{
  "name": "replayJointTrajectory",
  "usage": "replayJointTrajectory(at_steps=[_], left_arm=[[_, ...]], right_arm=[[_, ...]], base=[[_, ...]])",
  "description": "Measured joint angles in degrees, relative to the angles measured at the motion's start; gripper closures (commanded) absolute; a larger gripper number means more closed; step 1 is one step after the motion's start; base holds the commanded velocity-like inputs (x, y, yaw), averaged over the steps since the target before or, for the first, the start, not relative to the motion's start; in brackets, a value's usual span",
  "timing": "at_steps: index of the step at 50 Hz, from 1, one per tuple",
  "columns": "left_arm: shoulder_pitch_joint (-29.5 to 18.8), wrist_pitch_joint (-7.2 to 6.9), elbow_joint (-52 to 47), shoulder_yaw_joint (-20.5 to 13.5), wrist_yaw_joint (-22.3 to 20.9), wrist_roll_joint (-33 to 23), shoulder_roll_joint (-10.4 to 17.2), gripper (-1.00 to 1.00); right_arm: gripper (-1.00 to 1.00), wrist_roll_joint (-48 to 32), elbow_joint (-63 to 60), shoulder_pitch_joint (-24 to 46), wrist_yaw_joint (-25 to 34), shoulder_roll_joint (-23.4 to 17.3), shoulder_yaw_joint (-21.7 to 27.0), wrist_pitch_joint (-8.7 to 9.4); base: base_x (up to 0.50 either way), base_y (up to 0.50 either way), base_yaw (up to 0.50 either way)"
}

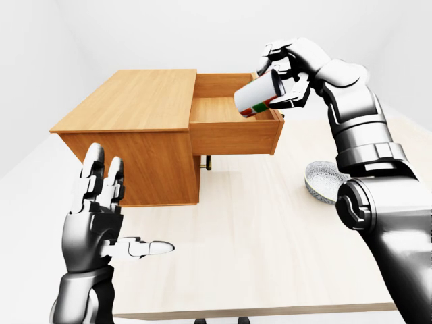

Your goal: Put the ketchup in the top drawer of the cabinet.

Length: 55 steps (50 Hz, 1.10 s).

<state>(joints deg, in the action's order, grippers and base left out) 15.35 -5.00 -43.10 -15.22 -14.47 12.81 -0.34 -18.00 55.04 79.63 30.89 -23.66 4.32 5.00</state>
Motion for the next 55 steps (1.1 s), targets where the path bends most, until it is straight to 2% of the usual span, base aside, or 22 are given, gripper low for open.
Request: replayJointTrajectory(at_steps=[30,31,32,33,34,55], left_arm=[[-0.25,0.00,-0.15,-0.21,-0.07,0.23,0.02,-1.00],[-0.26,0.00,-0.14,-0.21,-0.07,0.22,0.02,-1.00],[-0.26,0.00,-0.14,-0.20,-0.08,0.22,0.02,-1.00],[-0.26,0.00,-0.13,-0.19,-0.08,0.22,0.02,-1.00],[-0.26,0.00,-0.13,-0.18,-0.07,0.21,0.02,-1.00],[-0.68,0.00,0.94,0.31,0.19,-0.22,0.17,-1.00]], right_arm=[[1.00,-0.77,2.31,-0.20,-0.97,2.20,-0.49,0.00],[0.87,-0.81,2.31,-0.18,-0.94,2.21,-0.51,0.00],[-0.02,-0.89,2.28,-0.15,-0.92,2.21,-0.51,0.00],[-0.77,-0.96,2.24,-0.13,-0.89,2.21,-0.49,0.00],[-1.00,-1.04,2.20,-0.10,-0.86,2.21,-0.45,0.00],[-1.00,-1.91,1.34,0.71,-1.07,1.64,0.22,0.00]], base=[[0.00,0.00,0.00],[0.00,0.00,0.00],[0.00,0.00,0.00],[0.00,0.00,0.00],[0.00,0.00,0.00],[0.00,0.00,0.00]])
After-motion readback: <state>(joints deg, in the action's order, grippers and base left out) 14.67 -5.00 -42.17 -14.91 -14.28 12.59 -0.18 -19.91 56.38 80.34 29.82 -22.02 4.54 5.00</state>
